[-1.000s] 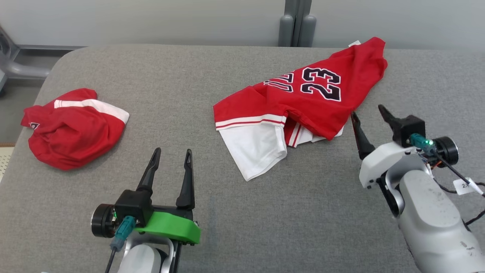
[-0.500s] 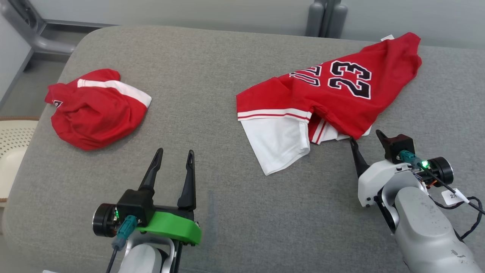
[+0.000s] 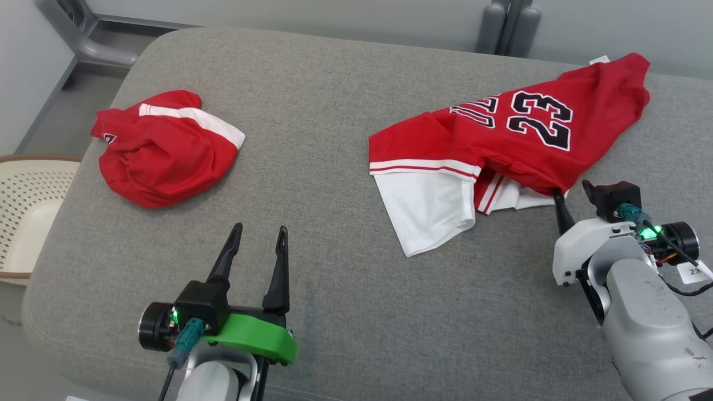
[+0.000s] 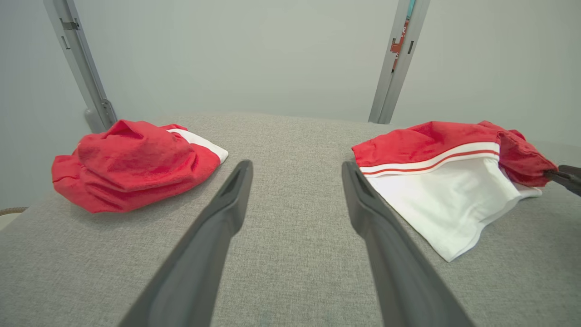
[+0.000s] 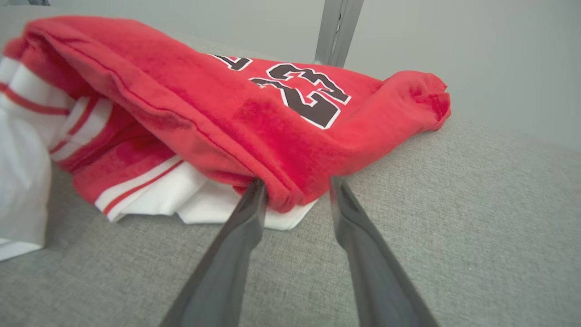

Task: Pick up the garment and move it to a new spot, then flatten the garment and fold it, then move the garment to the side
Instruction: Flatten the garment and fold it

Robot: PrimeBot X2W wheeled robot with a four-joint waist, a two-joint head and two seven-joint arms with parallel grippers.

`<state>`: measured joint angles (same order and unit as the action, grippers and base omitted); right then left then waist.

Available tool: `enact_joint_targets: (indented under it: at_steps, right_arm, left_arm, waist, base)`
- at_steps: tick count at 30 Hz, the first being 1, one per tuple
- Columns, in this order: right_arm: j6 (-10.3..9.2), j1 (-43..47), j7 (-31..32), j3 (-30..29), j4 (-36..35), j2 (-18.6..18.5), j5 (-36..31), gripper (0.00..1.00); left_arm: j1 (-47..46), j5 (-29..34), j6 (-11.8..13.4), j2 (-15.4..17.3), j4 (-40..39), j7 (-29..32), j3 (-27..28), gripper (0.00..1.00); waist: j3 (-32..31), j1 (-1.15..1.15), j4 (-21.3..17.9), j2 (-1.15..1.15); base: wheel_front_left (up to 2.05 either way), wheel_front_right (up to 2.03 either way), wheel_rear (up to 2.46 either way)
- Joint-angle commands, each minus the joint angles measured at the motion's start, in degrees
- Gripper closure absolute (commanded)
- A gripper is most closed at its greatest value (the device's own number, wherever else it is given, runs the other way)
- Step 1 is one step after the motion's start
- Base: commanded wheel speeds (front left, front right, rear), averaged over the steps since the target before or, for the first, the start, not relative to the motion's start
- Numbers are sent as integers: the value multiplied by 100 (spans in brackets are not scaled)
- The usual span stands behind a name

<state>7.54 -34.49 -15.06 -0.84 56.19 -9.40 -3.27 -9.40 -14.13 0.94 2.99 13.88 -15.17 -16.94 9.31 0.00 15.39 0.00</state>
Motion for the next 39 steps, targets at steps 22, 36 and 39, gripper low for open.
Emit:
enact_joint_targets:
  at_steps: [22, 36, 39]
  right_arm:
    - [-9, 170, -20, 719, -2046, -760, -232, 100]
    - [-9, 1871, 1540, 1363, -3997, -1392, 371, 100]
    - [-9, 2076, 1481, 1383, -3783, -1230, 473, 100]
  left_arm:
    - [218, 2, 71, 32, -20, 0, 82, 0]
    - [188, -50, 76, 20, -157, 0, 140, 0]
    - [136, -51, 64, 16, -160, -1, 131, 0]
  waist:
    - [-263, 0, -617, 0]
    - [-165, 0, -641, 0]
    - [-112, 0, -607, 0]
  base:
    - [0, 0, 0]
    - [0, 0, 0]
    - [0, 0, 0]
